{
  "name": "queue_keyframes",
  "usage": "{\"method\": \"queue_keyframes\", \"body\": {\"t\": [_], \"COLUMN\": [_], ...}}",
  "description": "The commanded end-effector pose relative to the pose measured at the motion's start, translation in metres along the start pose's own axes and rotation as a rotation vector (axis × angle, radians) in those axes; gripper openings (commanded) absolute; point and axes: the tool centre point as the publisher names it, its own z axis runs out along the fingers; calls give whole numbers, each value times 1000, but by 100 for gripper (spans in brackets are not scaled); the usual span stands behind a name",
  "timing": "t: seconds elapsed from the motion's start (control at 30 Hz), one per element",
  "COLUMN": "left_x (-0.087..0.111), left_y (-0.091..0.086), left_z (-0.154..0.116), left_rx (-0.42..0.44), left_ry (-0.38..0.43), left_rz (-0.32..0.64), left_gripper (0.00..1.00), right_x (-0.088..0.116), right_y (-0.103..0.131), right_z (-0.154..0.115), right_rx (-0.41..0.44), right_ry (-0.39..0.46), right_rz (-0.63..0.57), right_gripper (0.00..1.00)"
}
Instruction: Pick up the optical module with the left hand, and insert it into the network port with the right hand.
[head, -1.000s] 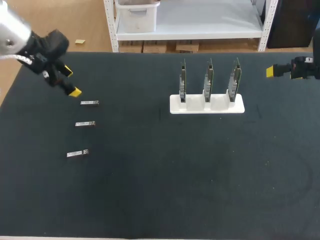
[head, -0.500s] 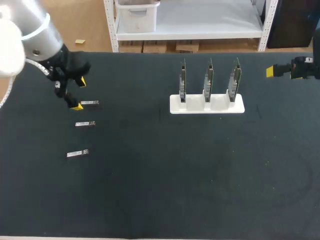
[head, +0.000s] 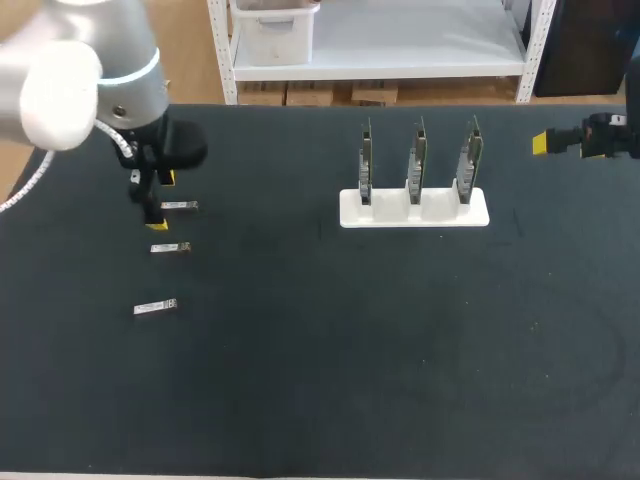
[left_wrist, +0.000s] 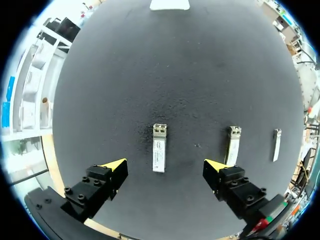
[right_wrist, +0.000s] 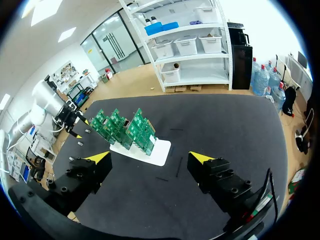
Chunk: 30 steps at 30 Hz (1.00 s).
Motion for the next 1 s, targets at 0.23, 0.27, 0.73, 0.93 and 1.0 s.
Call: {"method": "queue_keyframes", "body": {"t": [0.23, 0.27, 0.73, 0.93, 1.0], "left_x": [-1, -1, -2, -2, -2], "left_y": [6, 6, 7, 7, 7], "left_z": [6, 6, 14, 14, 15], "left_rx": [24, 36, 70, 75, 77], "left_ry": [-7, -14, -22, -20, -21], "left_rz": [-50, -55, -89, -83, -82], "left_gripper": [100, 100, 100, 100, 47], "right_x": [0, 0, 0, 0, 0], "right_y": [0, 0, 0, 0, 0], "right_z": [0, 0, 0, 0, 0], "right_rx": [0, 0, 0, 0, 0], "right_ry": [0, 0, 0, 0, 0], "right_rz": [0, 0, 0, 0, 0], "right_gripper": [100, 100, 100, 100, 100]}}
